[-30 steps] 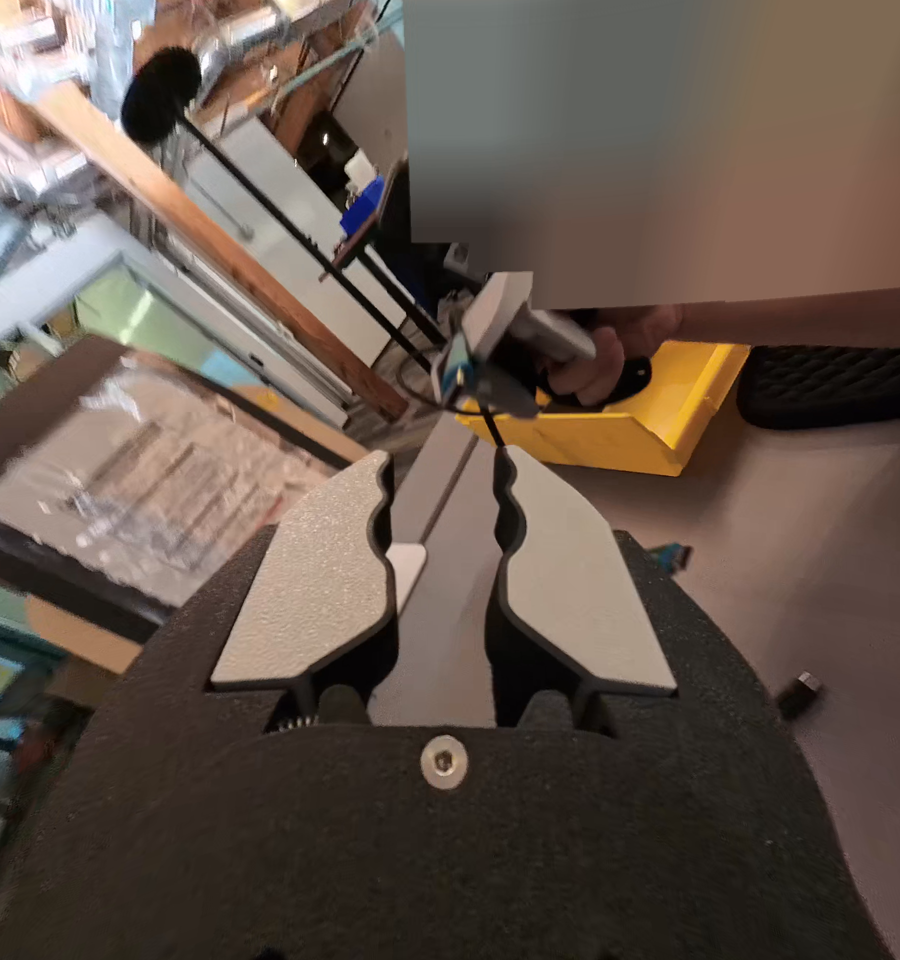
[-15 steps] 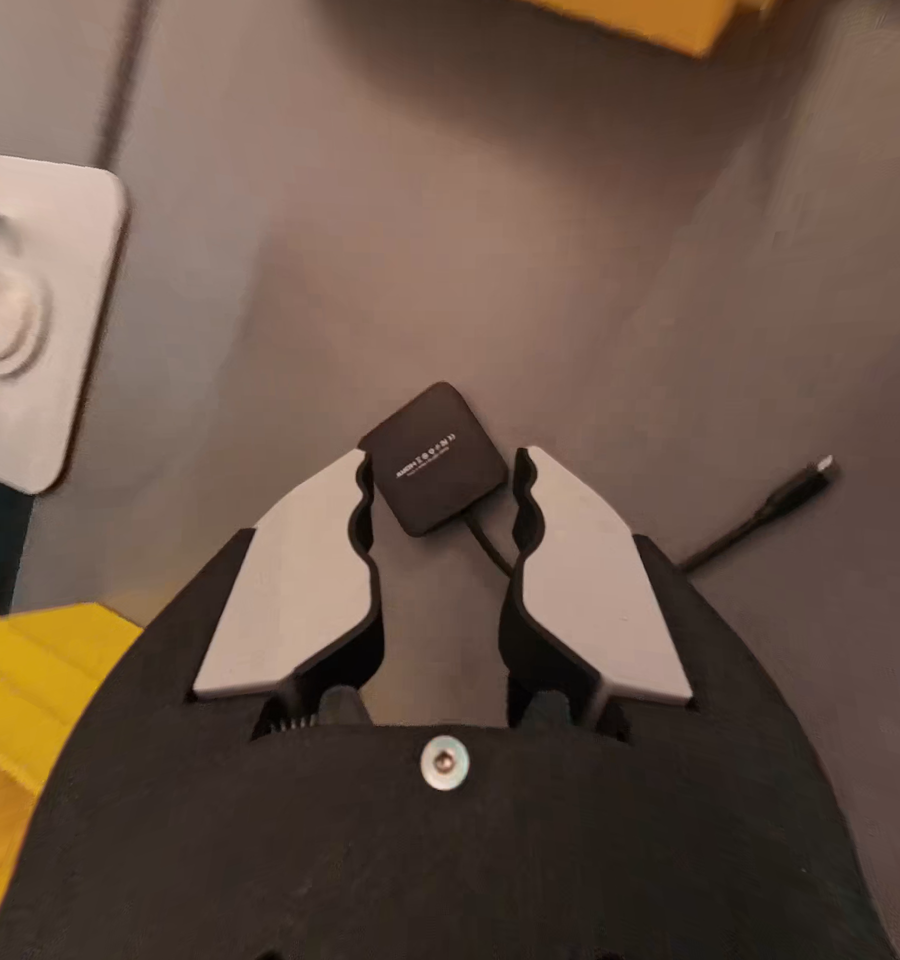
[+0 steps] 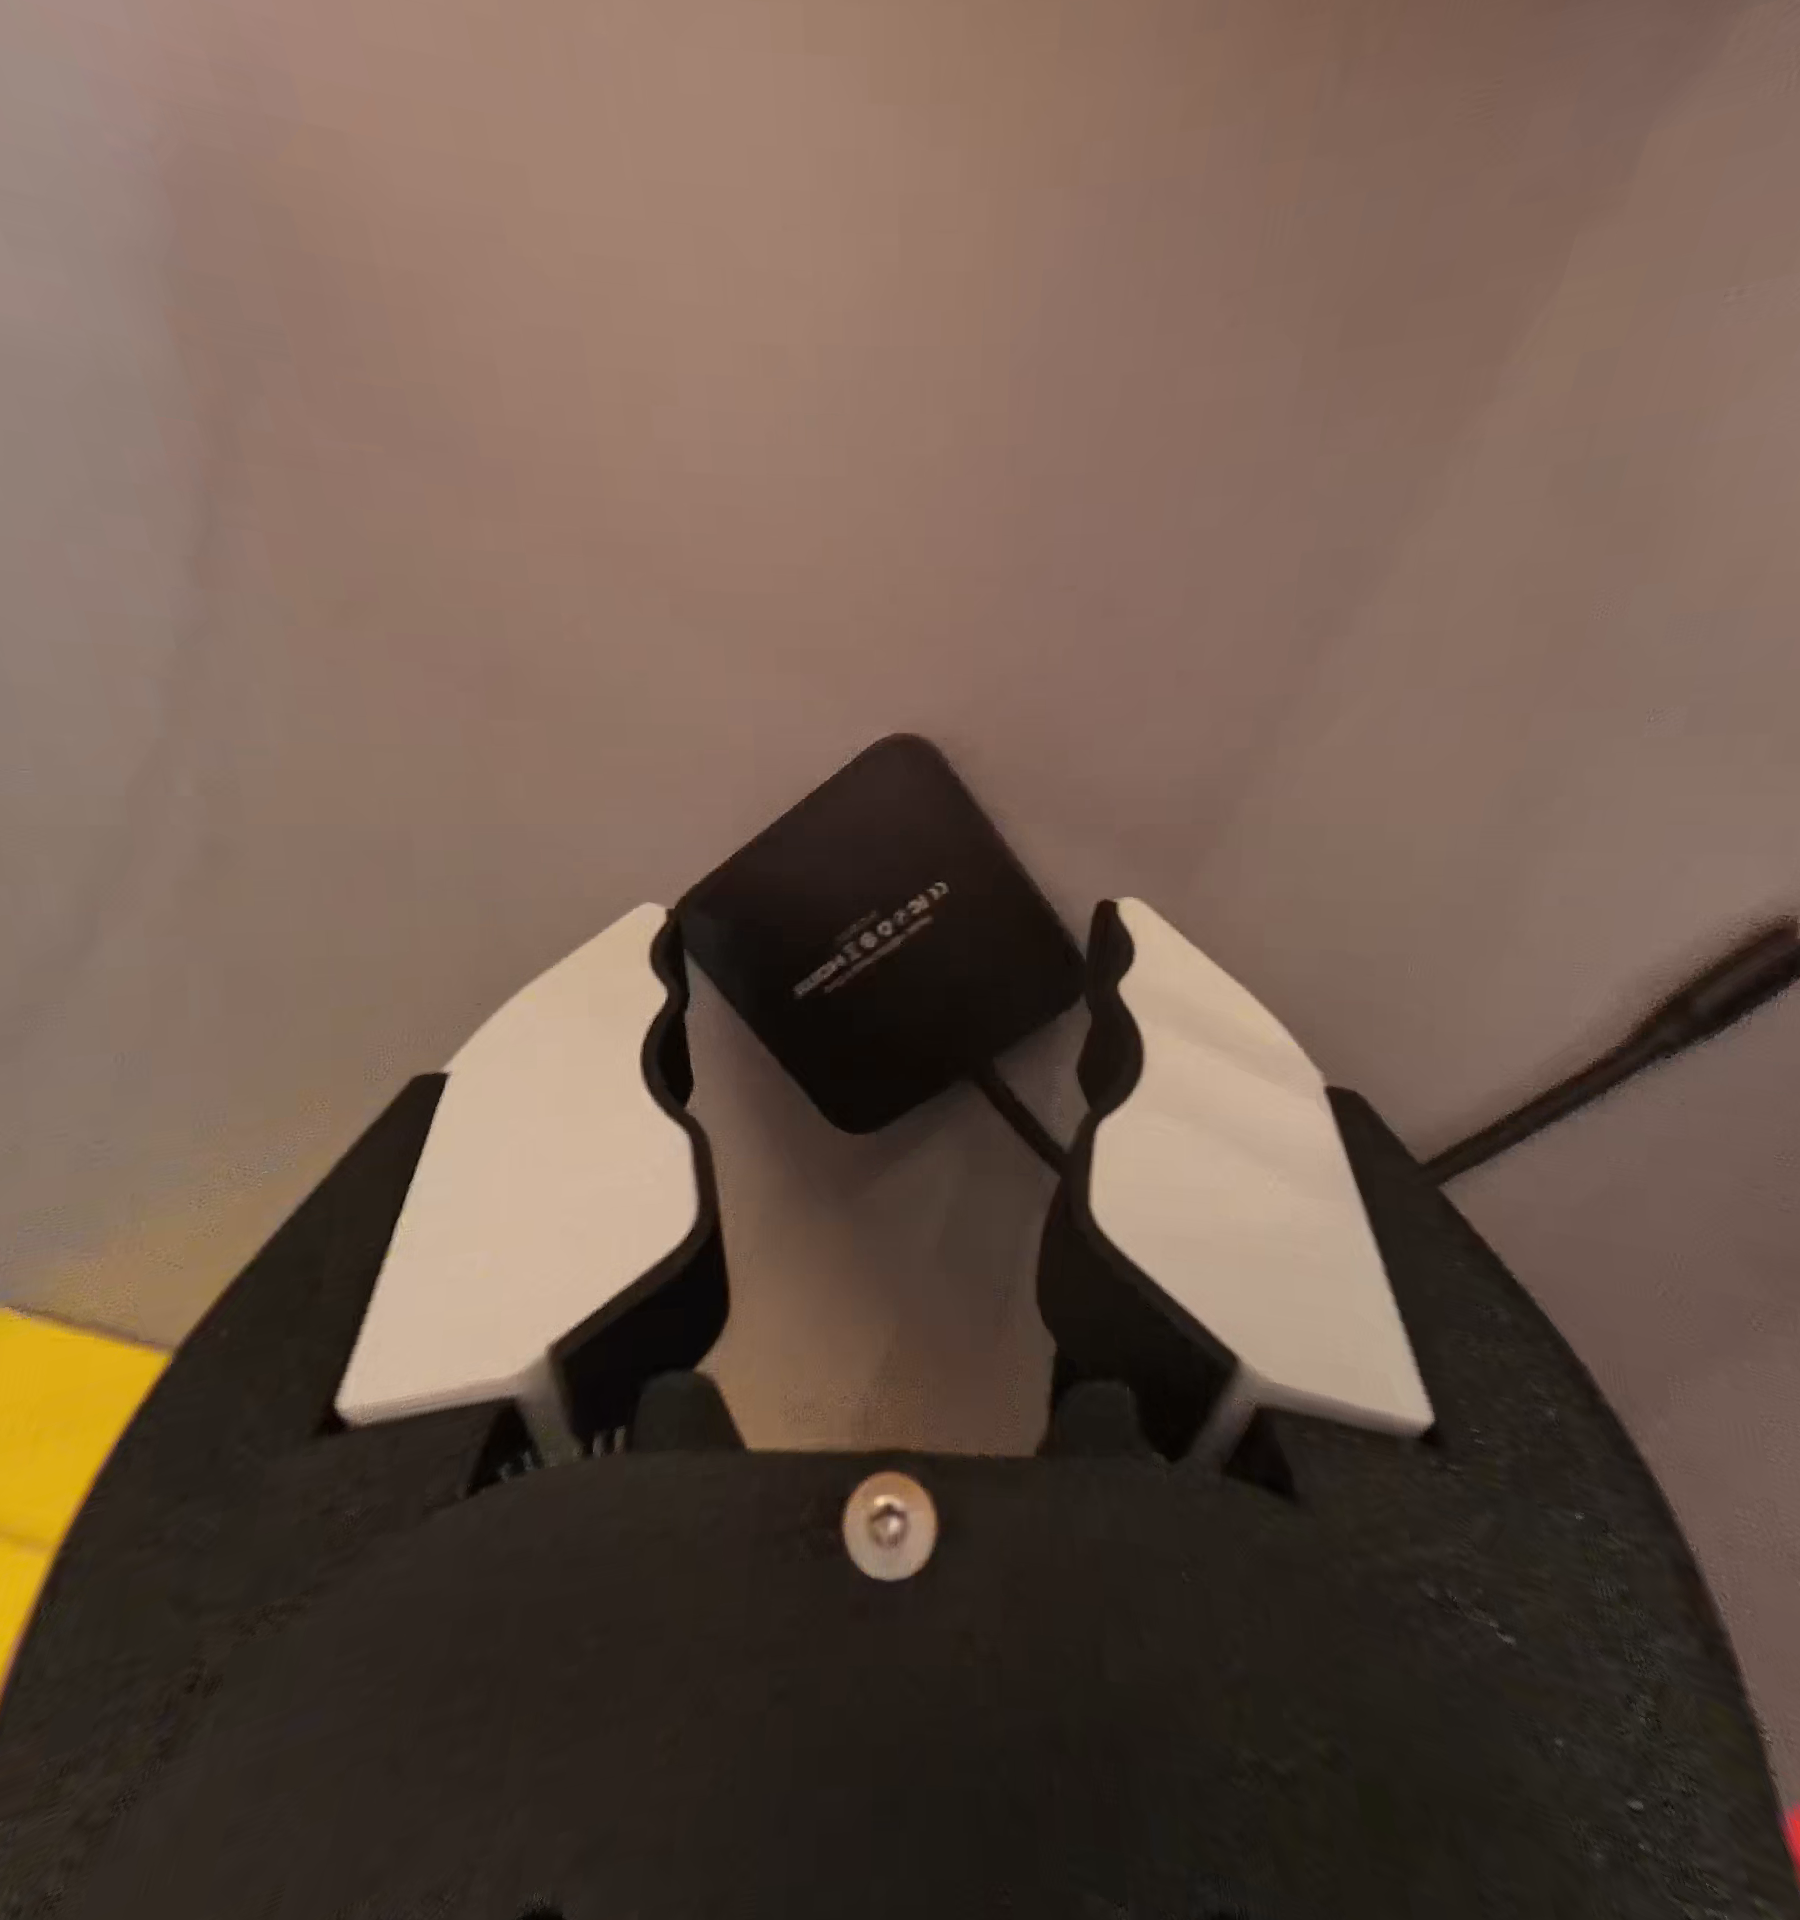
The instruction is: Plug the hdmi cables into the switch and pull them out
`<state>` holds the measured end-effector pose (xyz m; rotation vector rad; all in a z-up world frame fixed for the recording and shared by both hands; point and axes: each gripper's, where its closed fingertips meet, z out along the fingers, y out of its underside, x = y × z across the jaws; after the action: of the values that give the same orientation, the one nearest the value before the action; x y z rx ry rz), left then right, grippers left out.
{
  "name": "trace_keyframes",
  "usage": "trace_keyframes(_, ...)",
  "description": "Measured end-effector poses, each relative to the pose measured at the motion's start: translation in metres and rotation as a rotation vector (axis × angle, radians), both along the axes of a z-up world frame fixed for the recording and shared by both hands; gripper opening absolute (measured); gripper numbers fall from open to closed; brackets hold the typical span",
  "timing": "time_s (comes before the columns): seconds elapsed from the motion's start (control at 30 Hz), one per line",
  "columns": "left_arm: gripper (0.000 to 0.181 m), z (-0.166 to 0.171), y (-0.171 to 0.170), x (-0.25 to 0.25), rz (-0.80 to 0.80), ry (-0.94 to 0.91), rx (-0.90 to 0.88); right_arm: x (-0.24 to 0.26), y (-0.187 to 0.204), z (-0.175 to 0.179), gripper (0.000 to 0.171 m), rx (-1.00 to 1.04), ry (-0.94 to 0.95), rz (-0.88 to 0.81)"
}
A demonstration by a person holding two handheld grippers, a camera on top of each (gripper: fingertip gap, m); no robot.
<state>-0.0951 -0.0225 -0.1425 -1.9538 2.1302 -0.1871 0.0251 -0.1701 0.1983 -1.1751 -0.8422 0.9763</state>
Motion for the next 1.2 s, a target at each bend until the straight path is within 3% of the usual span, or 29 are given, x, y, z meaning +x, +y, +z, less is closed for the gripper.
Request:
trace_keyframes(0.2,0.081,-0.003,0.013,-0.011,0.362,0.023,0.047,0.004,0.009,0.0,0.022,-0.026,0.023,-0.007)
trace_keyframes(0.4,0.099,-0.021,0.0,-0.02,0.546,0.255,-0.126,0.001,0.011,-0.004,0.022,-0.043,0.011,-0.004)
trace_keyframes(0.5,0.095,-0.02,-0.001,-0.02,0.548,0.292,-0.135,0.003,0.007,-0.002,0.022,-0.034,0.013,0.001)
trace_keyframes(0.57,0.068,-0.017,-0.002,-0.022,0.54,0.314,-0.14,0.004,0.005,-0.001,0.022,-0.03,0.018,0.01)
trace_keyframes(0.77,0.069,-0.017,-0.002,-0.025,0.523,0.361,-0.148,0.006,0.004,0.0,0.022,-0.025,0.021,0.017)
trace_keyframes(1.2,0.067,-0.016,0.0,-0.026,0.5,0.261,-0.148,0.006,0.007,-0.004,0.022,-0.037,0.015,0.022)
